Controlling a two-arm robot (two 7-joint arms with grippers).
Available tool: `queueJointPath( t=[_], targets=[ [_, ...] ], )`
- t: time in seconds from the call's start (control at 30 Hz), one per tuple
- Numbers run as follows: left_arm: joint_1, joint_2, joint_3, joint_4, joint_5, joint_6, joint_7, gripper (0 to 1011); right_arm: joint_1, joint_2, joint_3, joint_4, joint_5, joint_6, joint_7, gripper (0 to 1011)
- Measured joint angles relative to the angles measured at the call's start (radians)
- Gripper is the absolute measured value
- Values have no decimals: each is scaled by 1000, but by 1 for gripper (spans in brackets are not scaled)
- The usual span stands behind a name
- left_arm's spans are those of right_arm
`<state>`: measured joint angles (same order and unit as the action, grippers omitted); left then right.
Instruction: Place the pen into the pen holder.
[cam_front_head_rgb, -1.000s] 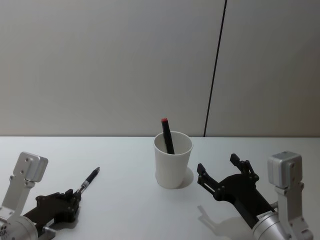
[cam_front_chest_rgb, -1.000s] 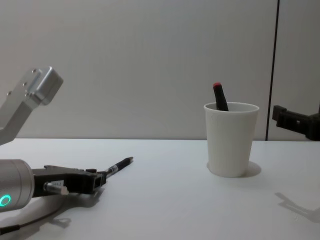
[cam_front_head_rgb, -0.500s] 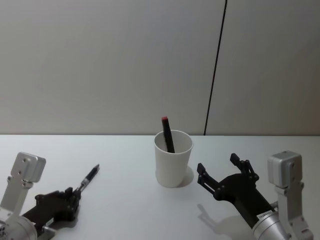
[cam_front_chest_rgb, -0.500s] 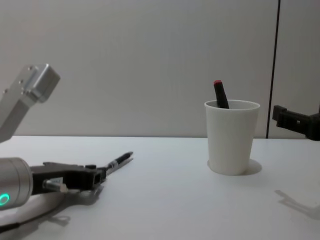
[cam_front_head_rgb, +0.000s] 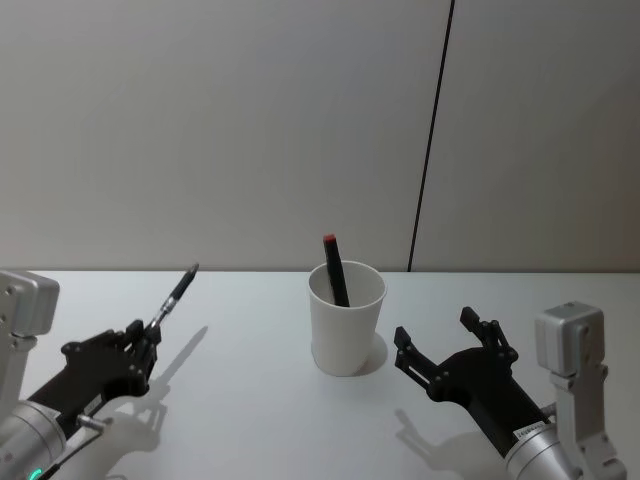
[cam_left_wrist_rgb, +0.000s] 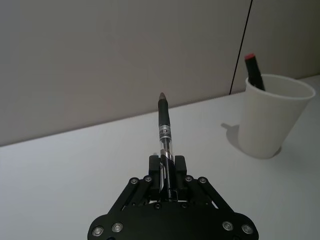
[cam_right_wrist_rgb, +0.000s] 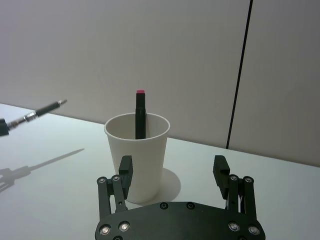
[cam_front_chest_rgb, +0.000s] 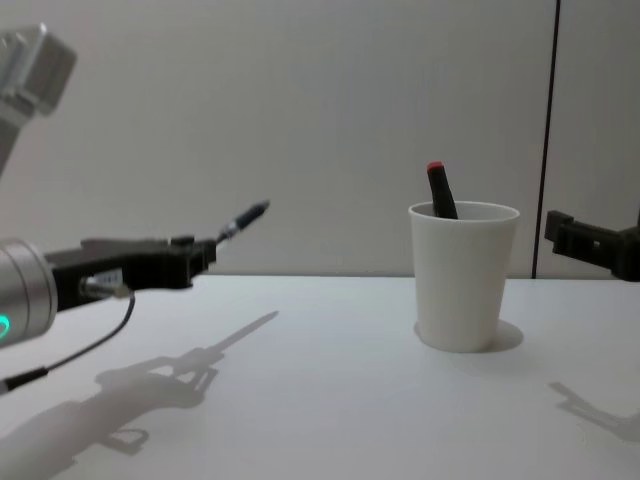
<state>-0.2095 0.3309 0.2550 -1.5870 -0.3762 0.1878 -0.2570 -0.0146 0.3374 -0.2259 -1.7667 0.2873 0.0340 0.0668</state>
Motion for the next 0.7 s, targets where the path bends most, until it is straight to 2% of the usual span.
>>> queueJointPath(
  t=[0.3,0.53,0.7],
  targets=[
    [-2,-5,-19,-42,-36,-87,-44,185,0,0,0,0,0,0,0,1001],
    [-23,-6,-20,-58,-73,-167,-116,185,0,0,1,-2,3,3,4,1001],
    [-44,-7,-8,-54,-99,-227,-180,184,2,1,9,-14,34,19,34,1001]
  ],
)
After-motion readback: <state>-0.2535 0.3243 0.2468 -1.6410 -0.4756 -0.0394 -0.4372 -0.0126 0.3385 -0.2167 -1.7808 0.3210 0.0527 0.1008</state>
